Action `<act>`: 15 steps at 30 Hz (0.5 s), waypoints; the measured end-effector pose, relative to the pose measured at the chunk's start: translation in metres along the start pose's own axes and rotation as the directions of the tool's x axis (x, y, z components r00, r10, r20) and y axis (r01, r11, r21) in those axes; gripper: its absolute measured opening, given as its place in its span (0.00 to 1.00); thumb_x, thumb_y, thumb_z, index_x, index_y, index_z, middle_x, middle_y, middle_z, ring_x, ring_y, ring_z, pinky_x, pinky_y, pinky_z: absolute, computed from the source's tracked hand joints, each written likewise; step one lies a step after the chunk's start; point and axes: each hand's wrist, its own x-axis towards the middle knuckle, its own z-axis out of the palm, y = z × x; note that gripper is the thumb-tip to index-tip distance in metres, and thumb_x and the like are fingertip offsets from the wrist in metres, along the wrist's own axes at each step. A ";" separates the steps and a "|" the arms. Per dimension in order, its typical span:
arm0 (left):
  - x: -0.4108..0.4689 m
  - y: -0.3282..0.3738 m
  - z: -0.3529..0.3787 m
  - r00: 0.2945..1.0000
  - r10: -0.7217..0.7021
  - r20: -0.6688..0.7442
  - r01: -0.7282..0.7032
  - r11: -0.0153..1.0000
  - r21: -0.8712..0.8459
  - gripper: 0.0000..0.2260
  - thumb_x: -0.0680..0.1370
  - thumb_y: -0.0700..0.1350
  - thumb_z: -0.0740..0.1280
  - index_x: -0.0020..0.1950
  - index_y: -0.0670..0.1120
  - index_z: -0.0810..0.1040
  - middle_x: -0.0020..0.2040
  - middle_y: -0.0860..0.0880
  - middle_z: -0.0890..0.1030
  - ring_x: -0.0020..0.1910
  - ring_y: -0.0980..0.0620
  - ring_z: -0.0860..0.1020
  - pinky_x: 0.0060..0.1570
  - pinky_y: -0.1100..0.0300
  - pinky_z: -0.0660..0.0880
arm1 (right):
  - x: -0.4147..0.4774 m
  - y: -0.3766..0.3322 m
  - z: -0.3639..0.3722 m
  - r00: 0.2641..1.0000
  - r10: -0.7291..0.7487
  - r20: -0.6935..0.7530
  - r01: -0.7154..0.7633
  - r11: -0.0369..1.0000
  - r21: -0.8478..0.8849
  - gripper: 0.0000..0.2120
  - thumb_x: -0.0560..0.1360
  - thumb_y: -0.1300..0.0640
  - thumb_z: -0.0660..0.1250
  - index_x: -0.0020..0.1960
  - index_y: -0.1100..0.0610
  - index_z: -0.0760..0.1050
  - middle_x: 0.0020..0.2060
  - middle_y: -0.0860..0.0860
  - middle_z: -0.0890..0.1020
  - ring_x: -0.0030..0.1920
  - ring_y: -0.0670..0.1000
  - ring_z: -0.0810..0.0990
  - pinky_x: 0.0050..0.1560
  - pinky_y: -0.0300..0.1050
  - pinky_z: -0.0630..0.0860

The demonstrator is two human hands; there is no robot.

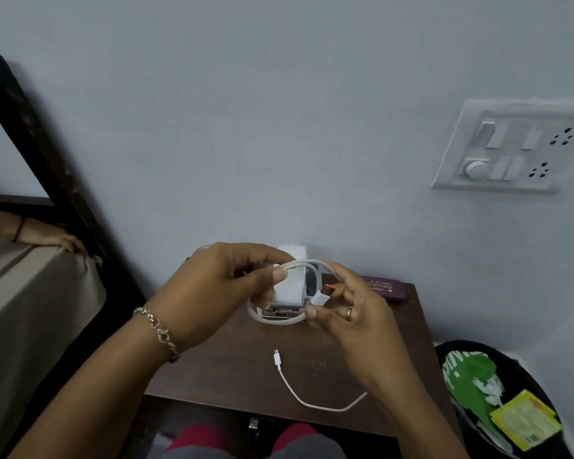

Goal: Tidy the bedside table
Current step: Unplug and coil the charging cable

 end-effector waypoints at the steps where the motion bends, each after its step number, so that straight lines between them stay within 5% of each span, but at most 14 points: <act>1: -0.001 -0.001 0.002 1.000 0.012 -0.019 -0.011 1.000 0.018 0.10 0.71 0.54 0.64 0.49 0.58 0.82 0.30 0.54 0.80 0.33 0.58 0.79 0.44 0.58 0.75 | 0.000 0.001 0.001 1.000 0.020 0.004 -0.020 1.000 0.013 0.29 0.69 0.65 0.72 0.66 0.46 0.71 0.49 0.52 0.82 0.45 0.51 0.84 0.50 0.49 0.81; 7: -0.020 0.007 0.027 0.990 0.087 -0.109 -0.067 0.982 0.175 0.08 0.74 0.56 0.65 0.51 0.66 0.78 0.35 0.59 0.81 0.37 0.63 0.80 0.41 0.69 0.73 | -0.010 -0.001 -0.003 0.985 0.154 -0.073 -0.154 0.988 0.008 0.20 0.69 0.63 0.73 0.57 0.48 0.76 0.38 0.49 0.84 0.40 0.53 0.84 0.38 0.48 0.80; 12: -0.030 0.015 0.043 0.970 0.182 -0.158 -0.132 0.950 0.283 0.14 0.72 0.58 0.59 0.55 0.74 0.68 0.40 0.66 0.79 0.42 0.66 0.78 0.41 0.71 0.71 | -0.020 0.001 -0.014 0.984 0.110 -0.138 -0.142 0.958 -0.250 0.09 0.67 0.50 0.73 0.45 0.40 0.77 0.35 0.40 0.85 0.39 0.44 0.83 0.46 0.51 0.79; 15: -0.040 0.019 0.056 0.959 0.227 -0.169 -0.154 0.920 0.360 0.13 0.73 0.59 0.57 0.55 0.76 0.67 0.44 0.67 0.77 0.43 0.67 0.76 0.38 0.71 0.71 | -0.026 -0.001 -0.019 0.984 0.121 -0.130 -0.138 0.981 -0.136 0.06 0.69 0.52 0.71 0.43 0.42 0.80 0.33 0.43 0.85 0.38 0.42 0.84 0.48 0.47 0.78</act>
